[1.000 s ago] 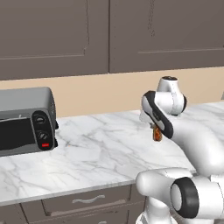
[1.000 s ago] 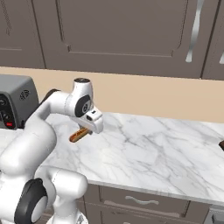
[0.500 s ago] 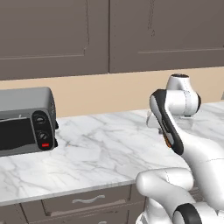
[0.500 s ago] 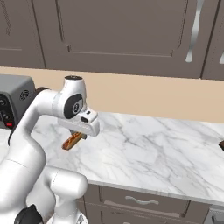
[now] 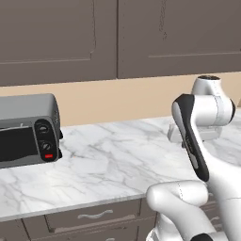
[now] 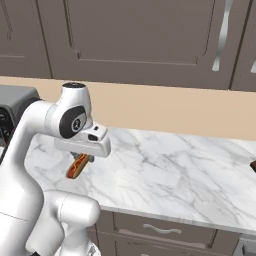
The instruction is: Store the hot dog in the freezer for long-term storage. Close the freezer door after placing the cooked food.
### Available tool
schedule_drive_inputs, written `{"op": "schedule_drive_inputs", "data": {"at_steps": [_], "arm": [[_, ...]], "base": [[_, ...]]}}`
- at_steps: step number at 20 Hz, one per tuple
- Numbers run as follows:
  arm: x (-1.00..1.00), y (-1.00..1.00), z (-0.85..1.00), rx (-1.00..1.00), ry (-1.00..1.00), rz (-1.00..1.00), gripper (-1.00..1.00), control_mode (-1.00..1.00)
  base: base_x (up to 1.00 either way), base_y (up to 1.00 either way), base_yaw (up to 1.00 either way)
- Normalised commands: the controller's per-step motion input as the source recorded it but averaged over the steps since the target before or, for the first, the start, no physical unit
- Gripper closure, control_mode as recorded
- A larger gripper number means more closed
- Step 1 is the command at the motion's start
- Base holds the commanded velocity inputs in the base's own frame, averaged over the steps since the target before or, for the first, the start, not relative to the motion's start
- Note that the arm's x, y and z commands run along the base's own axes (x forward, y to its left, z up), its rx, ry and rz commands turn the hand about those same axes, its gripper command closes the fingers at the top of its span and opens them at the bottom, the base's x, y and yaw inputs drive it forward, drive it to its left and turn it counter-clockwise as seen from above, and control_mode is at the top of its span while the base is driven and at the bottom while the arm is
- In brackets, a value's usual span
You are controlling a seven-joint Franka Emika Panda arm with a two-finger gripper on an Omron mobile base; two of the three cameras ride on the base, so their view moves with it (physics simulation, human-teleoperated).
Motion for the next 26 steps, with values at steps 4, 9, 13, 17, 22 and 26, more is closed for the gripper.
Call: {"op": "schedule_drive_inputs", "data": {"at_steps": [4, 9, 13, 17, 22, 26], "arm": [[-0.31, -0.02, 0.32, 0.00, 0.04, 0.09, 1.00, -1.00], [-0.06, -0.04, 0.07, -0.01, 0.06, 0.04, 1.00, -1.00], [0.00, 0.00, 0.00, 0.00, 0.00, 0.00, 1.00, -1.00], [-0.05, -0.01, 0.00, 0.00, 0.00, 0.00, 1.00, -1.00], [0.00, 0.00, 0.00, 0.00, 0.00, 0.00, 1.00, 1.00], [0.00, 0.00, 0.00, 0.00, 0.00, 0.00, 1.00, 1.00]], "base": [[0.00, 0.00, 0.00], [0.00, 0.00, 0.00], [0.00, 0.00, 0.00], [0.00, 0.00, 0.00], [-0.79, -0.34, -0.18], [-0.66, -0.25, -0.56]]}}
